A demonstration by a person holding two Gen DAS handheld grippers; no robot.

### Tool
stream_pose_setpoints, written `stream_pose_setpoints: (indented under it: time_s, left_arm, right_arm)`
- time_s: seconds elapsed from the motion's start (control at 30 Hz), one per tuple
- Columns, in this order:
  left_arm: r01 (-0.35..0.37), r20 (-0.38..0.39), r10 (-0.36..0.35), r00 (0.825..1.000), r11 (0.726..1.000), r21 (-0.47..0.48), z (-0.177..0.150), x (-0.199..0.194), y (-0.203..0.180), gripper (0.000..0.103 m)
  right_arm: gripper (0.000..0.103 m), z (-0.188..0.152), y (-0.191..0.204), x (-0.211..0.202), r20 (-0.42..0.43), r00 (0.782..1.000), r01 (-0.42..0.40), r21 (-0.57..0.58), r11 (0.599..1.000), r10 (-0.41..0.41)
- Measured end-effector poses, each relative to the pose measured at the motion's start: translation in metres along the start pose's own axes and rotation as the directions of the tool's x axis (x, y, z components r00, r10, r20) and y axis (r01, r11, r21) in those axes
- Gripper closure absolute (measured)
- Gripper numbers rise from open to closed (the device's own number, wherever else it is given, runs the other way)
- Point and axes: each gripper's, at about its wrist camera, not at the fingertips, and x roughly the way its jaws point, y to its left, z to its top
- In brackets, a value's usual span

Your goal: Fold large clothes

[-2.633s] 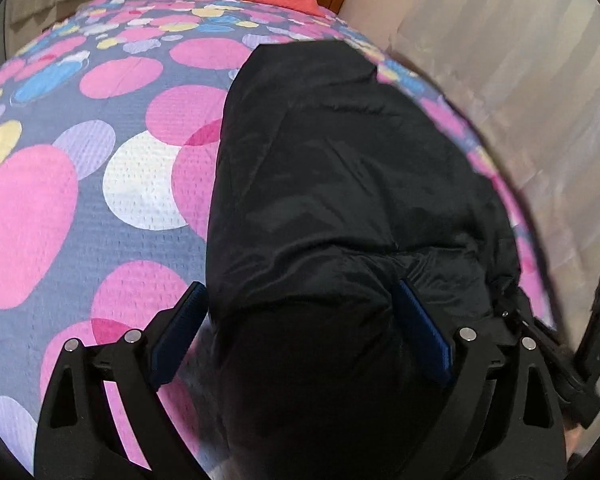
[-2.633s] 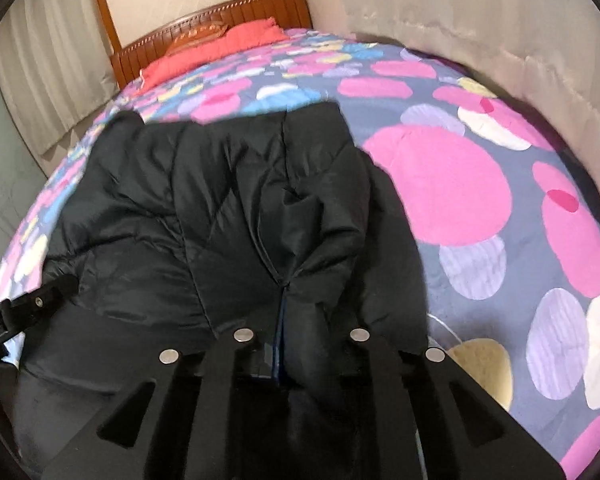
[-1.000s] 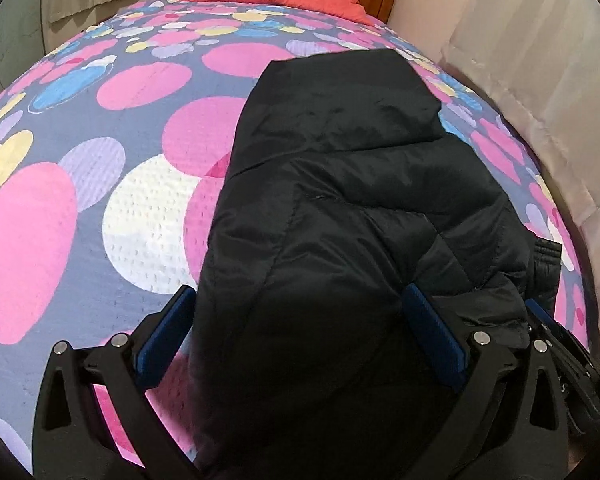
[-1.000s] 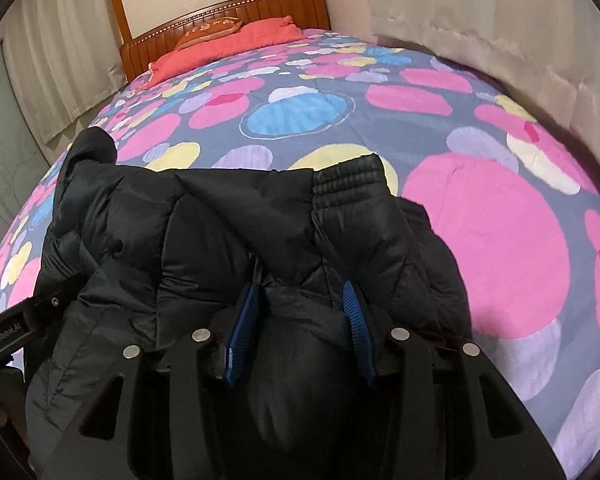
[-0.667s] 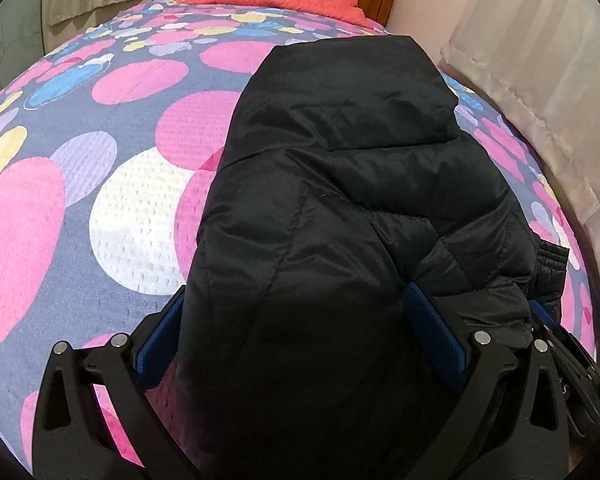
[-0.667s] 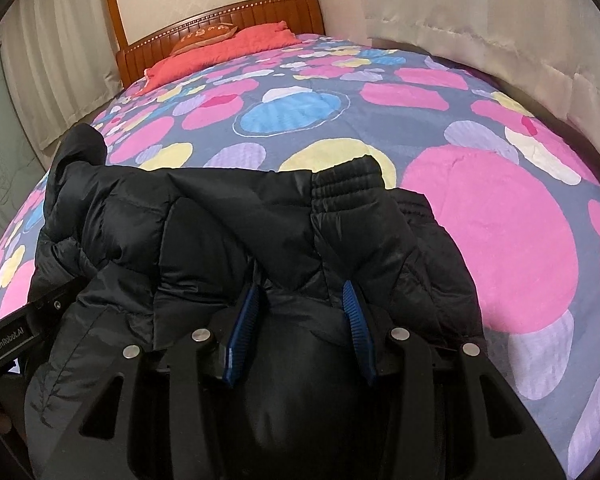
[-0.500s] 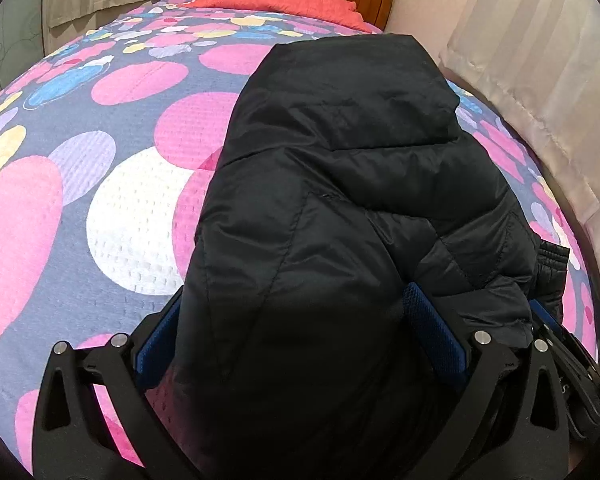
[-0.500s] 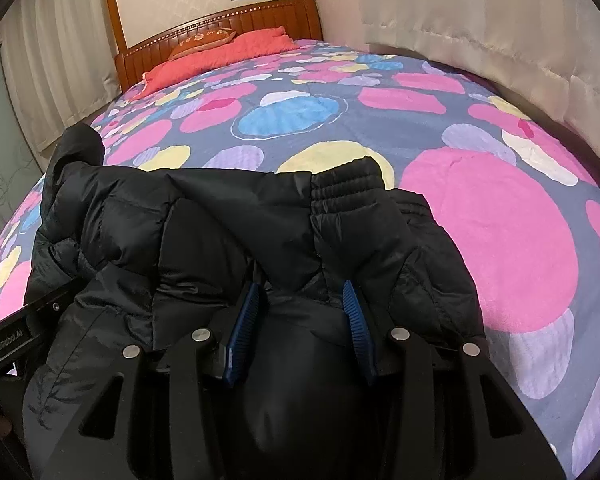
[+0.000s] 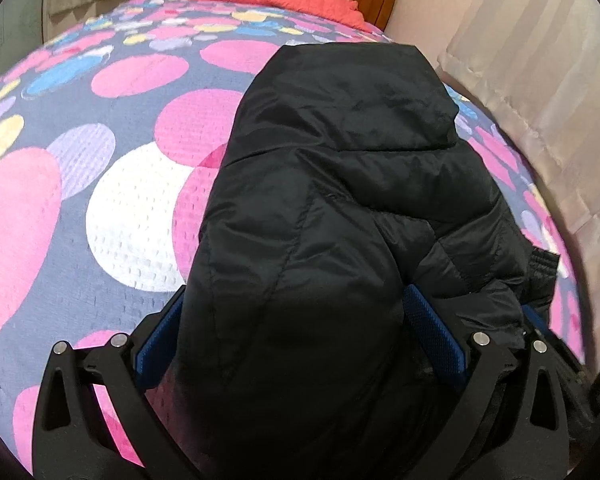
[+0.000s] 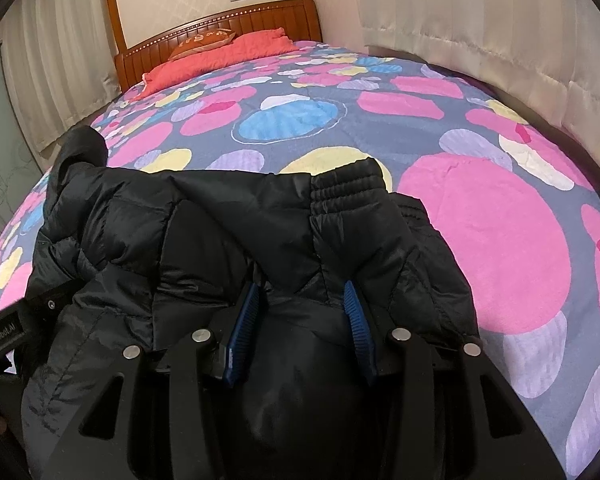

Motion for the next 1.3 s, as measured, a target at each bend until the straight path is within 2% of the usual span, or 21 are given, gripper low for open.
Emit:
stream_pose_setpoints:
  time_s: [0.1,0.17,0.33,0.47,0.6,0.7,0.8,0.83,1.0,1.13,1.2,1.23,1.3]
  left_arm:
    - [0.029,-0.037,-0.031,0.999,0.998,-0.050,0.005,-0.008,0.011,0.002]
    - [0.048,-0.046,-0.052,0.998,0.995,-0.085,0.005,-0.016,0.020,0.002]
    - [0.063,-0.036,-0.072,0.997,0.977,-0.202,0.001,-0.040,0.048,0.002]
    - [0.070,-0.004,-0.075,0.997,0.953,-0.295,-0.010,-0.058,0.068,0.002]
    - [0.137,0.034,-0.134,0.990,0.907,-0.399,-0.028,-0.068,0.092,0.002]
    - [0.182,0.026,-0.190,0.981,0.881,-0.436,-0.041,-0.063,0.099,0.002]
    - [0.243,0.008,-0.273,0.962,0.843,-0.480,-0.052,-0.049,0.101,0.002]
    - [0.265,0.025,-0.291,0.956,0.827,-0.495,-0.054,-0.047,0.103,0.002]
    - [0.299,0.053,-0.316,0.947,0.813,-0.499,-0.052,-0.038,0.098,0.002]
    - [0.311,0.040,-0.339,0.940,0.803,-0.508,-0.045,-0.030,0.094,0.002]
    - [0.325,0.022,-0.367,0.930,0.791,-0.519,-0.042,-0.024,0.092,0.002]
    - [0.335,0.006,-0.390,0.921,0.782,-0.525,-0.039,-0.018,0.089,0.002]
    - [0.333,-0.010,-0.394,0.919,0.791,-0.514,-0.038,-0.016,0.085,0.002]
  right_arm:
    - [0.056,0.005,-0.003,-0.009,-0.011,1.000,-0.005,0.012,1.000,0.005]
    - [0.051,0.007,-0.006,-0.021,0.005,1.000,0.008,0.027,1.000,-0.008]
    - [0.049,0.009,-0.020,-0.049,0.043,0.999,0.013,0.093,0.996,-0.017]
    - [0.046,0.008,-0.037,-0.056,0.027,1.000,0.001,0.148,0.989,-0.005]
    - [0.037,0.002,-0.052,-0.056,0.004,1.000,-0.013,0.204,0.979,0.013]
    - [0.031,-0.005,-0.062,-0.051,-0.025,0.999,-0.031,0.242,0.970,0.039]
    - [0.026,-0.012,-0.073,-0.044,-0.040,0.997,-0.058,0.288,0.956,0.072]
    - [0.025,-0.013,-0.075,-0.043,-0.040,0.996,-0.065,0.302,0.951,0.081]
    - [0.021,-0.027,-0.095,-0.028,-0.037,0.985,-0.138,0.414,0.900,0.168]
    - [0.017,-0.030,-0.092,-0.027,-0.006,0.985,-0.155,0.417,0.896,0.174]
    - [0.017,-0.030,-0.090,-0.025,0.001,0.981,-0.177,0.418,0.891,0.194]
    - [0.019,-0.030,-0.090,-0.023,0.007,0.976,-0.197,0.431,0.881,0.215]
    - [0.025,-0.029,-0.092,-0.018,0.012,0.964,-0.243,0.451,0.859,0.266]
